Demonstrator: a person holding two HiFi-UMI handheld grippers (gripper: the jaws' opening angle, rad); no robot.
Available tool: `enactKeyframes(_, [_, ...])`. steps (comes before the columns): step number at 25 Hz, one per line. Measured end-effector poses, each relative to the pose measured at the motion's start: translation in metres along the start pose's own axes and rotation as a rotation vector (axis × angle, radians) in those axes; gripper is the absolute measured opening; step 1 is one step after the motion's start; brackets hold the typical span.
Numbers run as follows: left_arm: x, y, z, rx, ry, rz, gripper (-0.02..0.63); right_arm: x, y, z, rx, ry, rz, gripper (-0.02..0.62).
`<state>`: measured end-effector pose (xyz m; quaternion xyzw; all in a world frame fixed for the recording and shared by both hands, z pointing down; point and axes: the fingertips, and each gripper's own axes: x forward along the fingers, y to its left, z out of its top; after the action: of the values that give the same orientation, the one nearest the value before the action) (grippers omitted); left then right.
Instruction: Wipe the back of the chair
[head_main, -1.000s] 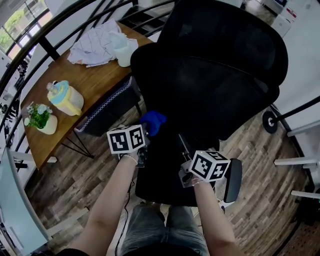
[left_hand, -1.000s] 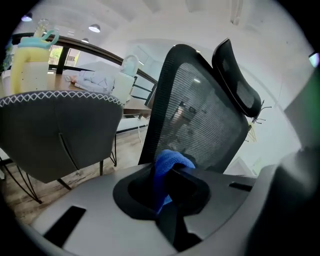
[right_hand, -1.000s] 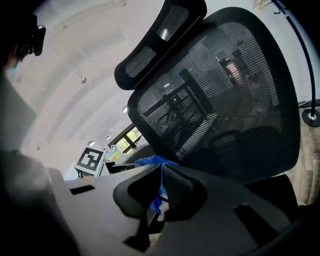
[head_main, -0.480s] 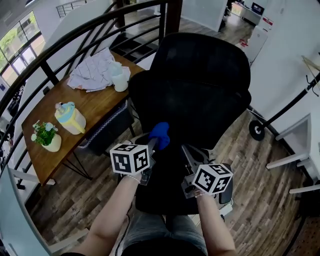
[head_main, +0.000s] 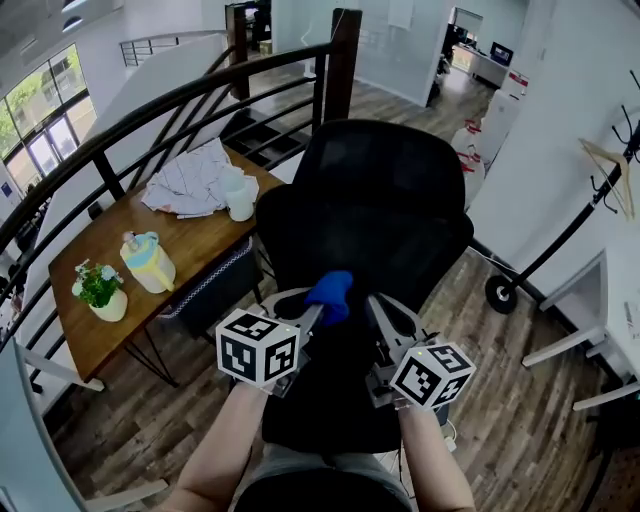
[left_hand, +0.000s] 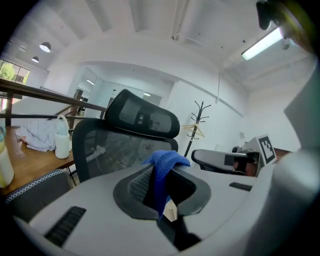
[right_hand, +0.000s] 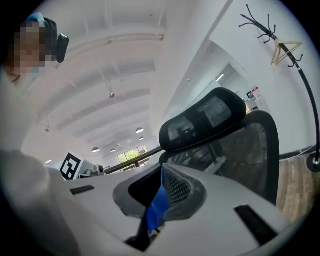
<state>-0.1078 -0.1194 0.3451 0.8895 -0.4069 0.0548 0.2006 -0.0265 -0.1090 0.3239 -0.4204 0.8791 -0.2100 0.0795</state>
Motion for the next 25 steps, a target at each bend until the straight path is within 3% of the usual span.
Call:
enactKeyframes(6, [-0.012, -0.018, 0.018, 0.048, -0.053, -0.006, 0.044, -0.014, 0.017, 0.033, -0.077, -0.048, 0.065, 0.032])
enactKeyframes(14, [-0.025, -0.033, 0.027, 0.079, -0.097, 0.008, 0.044, -0.026, 0.029, 0.042, -0.157, -0.043, 0.125, 0.032])
enactKeyframes(20, [-0.024, -0.042, 0.025, 0.154, -0.077, 0.031, 0.044, -0.032, 0.024, 0.045, -0.175, -0.039, 0.113, 0.032])
enactKeyframes(25, [-0.020, -0.047, 0.023, 0.113, -0.082, 0.013, 0.044, -0.039, 0.014, 0.037, -0.216, -0.003, 0.076, 0.032])
